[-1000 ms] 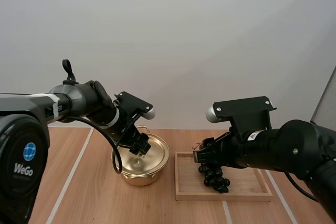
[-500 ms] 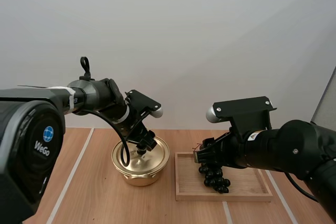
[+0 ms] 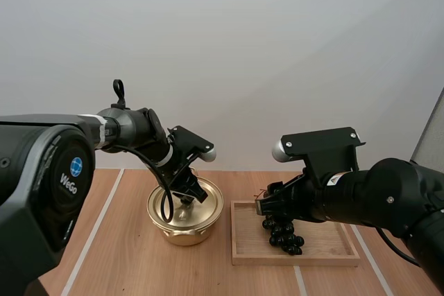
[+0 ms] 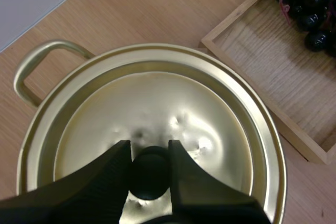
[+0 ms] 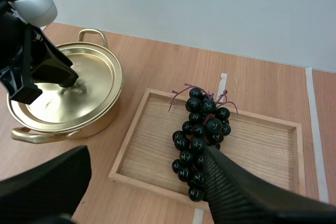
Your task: Open the lid, put the grape in the pot, and close it
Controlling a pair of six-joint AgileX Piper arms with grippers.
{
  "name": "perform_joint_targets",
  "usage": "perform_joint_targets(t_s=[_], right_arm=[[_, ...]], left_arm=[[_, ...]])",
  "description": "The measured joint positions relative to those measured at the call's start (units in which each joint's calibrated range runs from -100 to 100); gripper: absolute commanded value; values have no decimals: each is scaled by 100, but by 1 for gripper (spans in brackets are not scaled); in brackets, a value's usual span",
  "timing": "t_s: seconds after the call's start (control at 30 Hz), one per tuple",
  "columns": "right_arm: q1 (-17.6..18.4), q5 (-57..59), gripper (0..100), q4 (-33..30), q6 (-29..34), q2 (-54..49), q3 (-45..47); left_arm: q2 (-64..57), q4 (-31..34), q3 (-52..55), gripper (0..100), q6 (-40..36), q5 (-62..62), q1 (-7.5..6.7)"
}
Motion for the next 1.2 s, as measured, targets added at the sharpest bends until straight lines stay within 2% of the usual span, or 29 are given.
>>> perform_joint_targets(t_s=[0.3,0.57,0.6,0.7,0.77,0.93,1.2], right_arm=[[0,-207,100,-69,0,64,0],[0,-877,100,-117,0,1258,-23],[0,-1111,100,-117,0,1476,-23],[0,-1495,100,-120,0,1893,-23],[0,-2185,100,-120,-20,2526,-25],[0,-2635,100,-120,-79,3062,-25],[0,-3664,100,-120,-136,4088,-25]], left_arm=[[-306,11,-45,0,-85,374,0],[-1677,21,-699,0,-226,904,0],[-2173,32,-884,0,-245,1136,0],[-2502,32,-1014,0,-258,1267,0],[-2705,32,-1084,0,-258,1334,0],[-3692,42,-1195,0,-358,1621,0],[-4336,42,-1207,0,-446,1655,0]])
